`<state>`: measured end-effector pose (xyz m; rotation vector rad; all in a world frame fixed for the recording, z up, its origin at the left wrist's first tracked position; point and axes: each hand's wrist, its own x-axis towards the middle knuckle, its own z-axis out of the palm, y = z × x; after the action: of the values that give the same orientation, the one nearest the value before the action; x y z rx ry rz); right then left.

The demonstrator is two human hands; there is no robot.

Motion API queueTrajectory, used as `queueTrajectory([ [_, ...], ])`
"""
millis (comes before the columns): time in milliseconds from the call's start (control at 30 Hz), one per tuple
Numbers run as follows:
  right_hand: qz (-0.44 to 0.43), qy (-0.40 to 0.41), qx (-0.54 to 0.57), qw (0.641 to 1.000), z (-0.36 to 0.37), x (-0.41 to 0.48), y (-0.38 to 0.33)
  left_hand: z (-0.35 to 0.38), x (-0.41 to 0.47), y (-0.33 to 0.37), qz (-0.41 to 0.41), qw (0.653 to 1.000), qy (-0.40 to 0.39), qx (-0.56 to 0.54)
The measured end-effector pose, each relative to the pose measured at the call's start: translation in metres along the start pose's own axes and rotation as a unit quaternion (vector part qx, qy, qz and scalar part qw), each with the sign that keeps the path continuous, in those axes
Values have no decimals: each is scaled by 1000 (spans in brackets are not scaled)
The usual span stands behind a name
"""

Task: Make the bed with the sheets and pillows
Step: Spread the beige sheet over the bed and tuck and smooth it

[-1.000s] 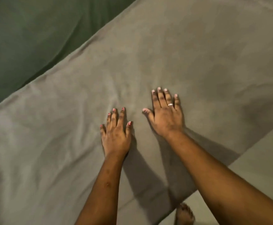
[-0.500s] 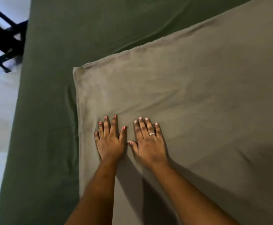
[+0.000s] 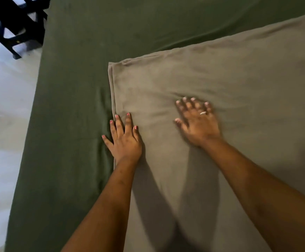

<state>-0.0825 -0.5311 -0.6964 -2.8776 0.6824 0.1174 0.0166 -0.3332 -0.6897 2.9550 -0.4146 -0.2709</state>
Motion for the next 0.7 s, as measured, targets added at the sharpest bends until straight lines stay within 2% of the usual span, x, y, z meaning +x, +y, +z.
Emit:
queueTrajectory([
  [100,119,19,3,993,-8,27,25,-4,28,7,40,998,12,48],
  [167,137,38,24,990,-9,40,7,-8,48,13,74,995,23,60],
  [267,-28,18,42,999,-1,61,-53,-14,81,26,159,986,13,42],
  [333,-92,-5,27,995,1,75,-72,-10,97,36,203,979,-25,9],
  [500,-137,-14,-20,990,-6,121,-41,4,115,48,124,991,-45,6],
  [567,-106,-20,-18,994,-12,139,-23,0,121,61,72,995,-63,2],
  [700,-23,-26,-26,999,-26,167,25,-17,143,91,-23,988,-150,-22],
])
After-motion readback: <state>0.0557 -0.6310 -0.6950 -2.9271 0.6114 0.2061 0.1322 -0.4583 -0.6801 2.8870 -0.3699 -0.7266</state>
